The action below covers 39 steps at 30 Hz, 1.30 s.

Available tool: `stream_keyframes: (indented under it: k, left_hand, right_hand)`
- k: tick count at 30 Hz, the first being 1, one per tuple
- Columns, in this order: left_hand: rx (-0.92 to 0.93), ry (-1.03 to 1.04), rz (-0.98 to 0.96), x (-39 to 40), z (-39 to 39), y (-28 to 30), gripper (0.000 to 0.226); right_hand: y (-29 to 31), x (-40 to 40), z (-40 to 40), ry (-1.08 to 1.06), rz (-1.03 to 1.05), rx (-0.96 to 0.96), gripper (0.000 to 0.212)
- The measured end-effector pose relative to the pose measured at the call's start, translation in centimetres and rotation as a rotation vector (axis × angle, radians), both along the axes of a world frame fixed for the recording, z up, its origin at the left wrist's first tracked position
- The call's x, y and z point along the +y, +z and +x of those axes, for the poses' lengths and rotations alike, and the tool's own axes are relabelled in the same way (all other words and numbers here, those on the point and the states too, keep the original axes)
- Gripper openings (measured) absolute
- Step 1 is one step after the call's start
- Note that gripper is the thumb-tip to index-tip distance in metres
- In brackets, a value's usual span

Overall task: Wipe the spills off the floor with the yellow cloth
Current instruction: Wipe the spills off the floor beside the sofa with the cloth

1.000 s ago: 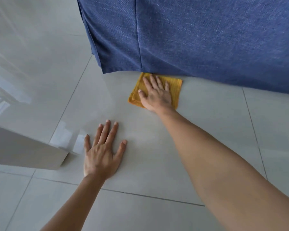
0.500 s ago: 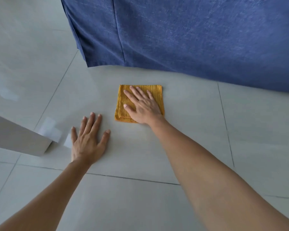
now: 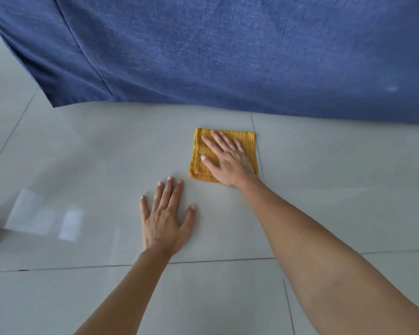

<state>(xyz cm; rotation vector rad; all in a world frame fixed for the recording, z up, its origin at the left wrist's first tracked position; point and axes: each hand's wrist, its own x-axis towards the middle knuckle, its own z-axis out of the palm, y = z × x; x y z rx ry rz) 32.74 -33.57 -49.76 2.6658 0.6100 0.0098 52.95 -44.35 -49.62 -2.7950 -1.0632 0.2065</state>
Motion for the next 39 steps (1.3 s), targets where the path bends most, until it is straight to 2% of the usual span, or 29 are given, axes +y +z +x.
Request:
stream_keyframes:
  k: [6, 17, 24, 31, 39]
  left_hand:
    - [-0.004, -0.076, 0.035, -3.7, -0.2, -0.2, 0.069]
    - [0.009, -0.064, 0.070, -3.9, -0.1, -0.1, 0.070]
    - [0.017, -0.063, 0.074, -3.8, -0.1, -0.3, 0.070]
    - [0.021, -0.071, 0.066, -3.7, -0.1, -0.1, 0.072]
    - [0.029, -0.110, -0.006, -1.2, -3.0, 0.2, 0.075]
  right_hand:
    - [0.2, -9.3, 3.6, -0.144, -0.023, -0.006, 0.060]
    - [0.4, -24.5, 9.1, -0.429, -0.057, 0.011, 0.059]
    - [0.0, -31.9, 9.7, -0.585, -0.066, 0.004, 0.059]
    - [0.2, -33.1, 6.1, -0.715, -0.088, 0.021, 0.060]
    - [0.3, -28.1, 2.0, -0.771, -0.112, 0.070, 0.063]
